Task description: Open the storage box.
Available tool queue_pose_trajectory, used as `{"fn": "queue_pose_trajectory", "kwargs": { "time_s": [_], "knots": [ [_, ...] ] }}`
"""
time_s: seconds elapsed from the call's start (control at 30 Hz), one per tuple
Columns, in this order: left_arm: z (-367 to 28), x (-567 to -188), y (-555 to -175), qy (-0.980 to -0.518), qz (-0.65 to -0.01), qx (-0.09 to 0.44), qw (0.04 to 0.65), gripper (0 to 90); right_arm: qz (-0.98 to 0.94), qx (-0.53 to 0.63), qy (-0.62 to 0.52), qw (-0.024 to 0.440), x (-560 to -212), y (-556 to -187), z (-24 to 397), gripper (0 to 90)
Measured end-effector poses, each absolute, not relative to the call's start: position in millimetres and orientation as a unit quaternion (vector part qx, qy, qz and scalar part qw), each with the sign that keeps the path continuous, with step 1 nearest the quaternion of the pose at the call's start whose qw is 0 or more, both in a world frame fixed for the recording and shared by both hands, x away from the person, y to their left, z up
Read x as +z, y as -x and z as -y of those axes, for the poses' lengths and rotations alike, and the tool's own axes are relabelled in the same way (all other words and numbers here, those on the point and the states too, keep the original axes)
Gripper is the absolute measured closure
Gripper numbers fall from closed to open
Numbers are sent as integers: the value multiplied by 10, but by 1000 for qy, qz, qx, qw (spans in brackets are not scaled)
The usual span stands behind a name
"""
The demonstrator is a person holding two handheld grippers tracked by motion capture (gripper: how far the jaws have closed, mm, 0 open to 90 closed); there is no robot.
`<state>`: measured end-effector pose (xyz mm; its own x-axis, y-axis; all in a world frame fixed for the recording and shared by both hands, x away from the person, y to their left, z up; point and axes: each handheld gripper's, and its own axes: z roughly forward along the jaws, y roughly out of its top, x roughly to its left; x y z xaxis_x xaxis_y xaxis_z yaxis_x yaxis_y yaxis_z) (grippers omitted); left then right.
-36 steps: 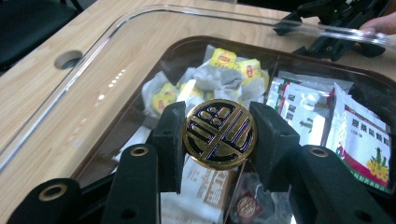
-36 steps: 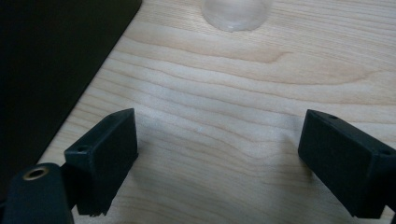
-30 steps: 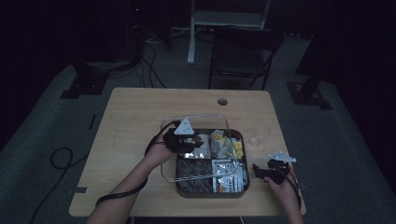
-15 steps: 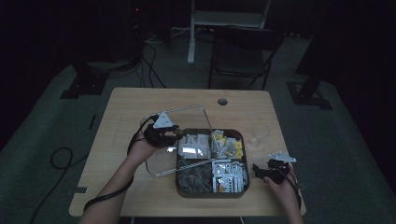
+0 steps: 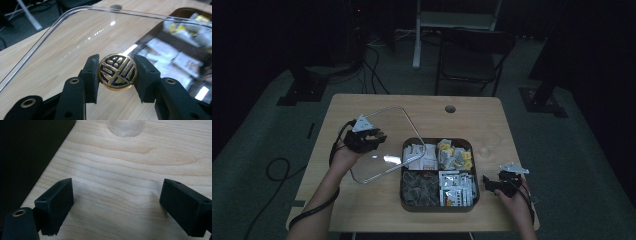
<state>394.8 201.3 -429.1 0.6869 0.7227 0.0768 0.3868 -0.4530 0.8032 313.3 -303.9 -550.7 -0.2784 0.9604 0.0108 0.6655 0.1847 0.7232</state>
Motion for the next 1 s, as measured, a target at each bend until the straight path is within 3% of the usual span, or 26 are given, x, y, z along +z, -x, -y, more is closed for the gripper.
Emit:
{"fn": "queue_pose_trajectory", "kwargs": {
  "time_s": [0.5, 1.0],
  "knots": [
    [-2619, -4473, -4014, -781, -420, 258, 383, 594, -735, 318, -552, 232, -5507, -3143, 3042, 115],
    [-2653, -4895, -4233, -760, -473, 272, 353, 594, -735, 318, -552, 232, -5507, -3142, 3042, 115]
  ]
}}
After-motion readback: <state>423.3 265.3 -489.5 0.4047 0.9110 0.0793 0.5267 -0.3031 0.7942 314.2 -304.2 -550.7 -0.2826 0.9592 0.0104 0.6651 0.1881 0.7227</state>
